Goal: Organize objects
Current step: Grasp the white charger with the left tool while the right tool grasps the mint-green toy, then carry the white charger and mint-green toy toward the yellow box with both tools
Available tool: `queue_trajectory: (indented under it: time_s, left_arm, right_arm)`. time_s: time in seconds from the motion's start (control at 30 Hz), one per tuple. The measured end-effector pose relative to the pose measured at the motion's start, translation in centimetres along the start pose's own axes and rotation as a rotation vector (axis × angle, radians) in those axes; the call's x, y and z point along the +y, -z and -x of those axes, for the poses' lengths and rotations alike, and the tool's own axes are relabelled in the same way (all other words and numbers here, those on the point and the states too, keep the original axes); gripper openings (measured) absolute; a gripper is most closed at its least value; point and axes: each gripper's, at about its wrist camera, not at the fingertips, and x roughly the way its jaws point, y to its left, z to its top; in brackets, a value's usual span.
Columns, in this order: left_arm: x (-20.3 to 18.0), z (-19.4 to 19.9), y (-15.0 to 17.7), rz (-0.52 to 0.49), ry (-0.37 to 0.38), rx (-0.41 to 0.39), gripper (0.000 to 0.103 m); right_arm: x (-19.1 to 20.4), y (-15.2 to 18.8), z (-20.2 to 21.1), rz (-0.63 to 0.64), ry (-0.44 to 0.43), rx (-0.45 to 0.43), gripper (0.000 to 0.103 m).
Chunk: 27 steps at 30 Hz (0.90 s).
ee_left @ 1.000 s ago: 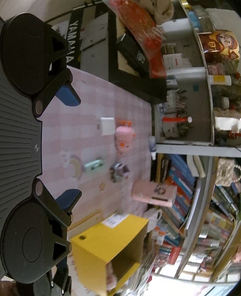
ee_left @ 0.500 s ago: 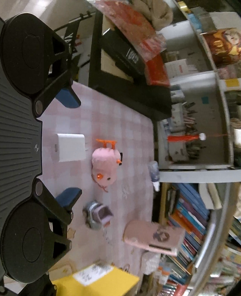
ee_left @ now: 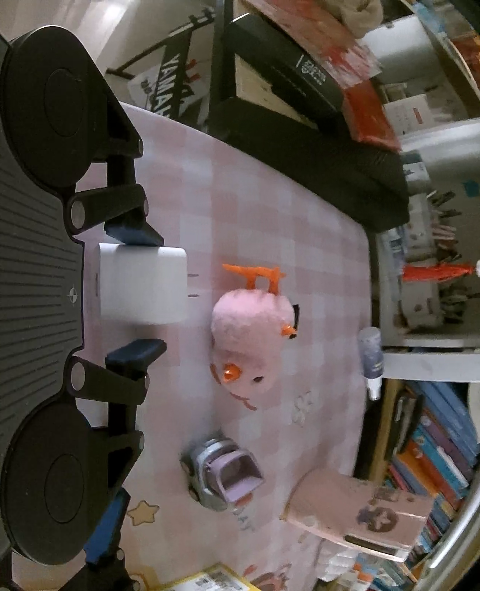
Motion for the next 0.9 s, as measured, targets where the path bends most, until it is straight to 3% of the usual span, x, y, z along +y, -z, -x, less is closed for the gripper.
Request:
queue_trajectory:
  time_s: [0.1, 0.17, 0.37, 0.67, 0.9]
  left_arm:
    - [0.3, 0.1, 0.1, 0.021, 0.011, -0.006, 0.041]
    - [0.4, 0.1, 0.0, 0.024, 0.014, -0.007, 0.041]
    - [1.4, 1.2, 0.4, 0.1, 0.043, 0.001, 0.041]
    - [3.4, 7.7, 1.4, 0.221, 0.107, -0.09, 0.041]
    - [4.6, 12.9, 4.3, 0.256, 0.145, -0.153, 0.041]
  right_arm:
    - [0.2, 0.0, -0.2, 0.036, 0.009, -0.008, 0.045]
    - [0.3, 0.0, -0.3, 0.067, 0.01, -0.019, 0.023]
    - [0.0, -0.5, -0.2, 0.041, -0.006, 0.001, 0.023]
    - [-1.0, -0.4, 4.6, 0.009, -0.016, -0.073, 0.023]
    - [-0.8, 1.0, 8.5, -0.047, 0.001, -0.087, 0.023]
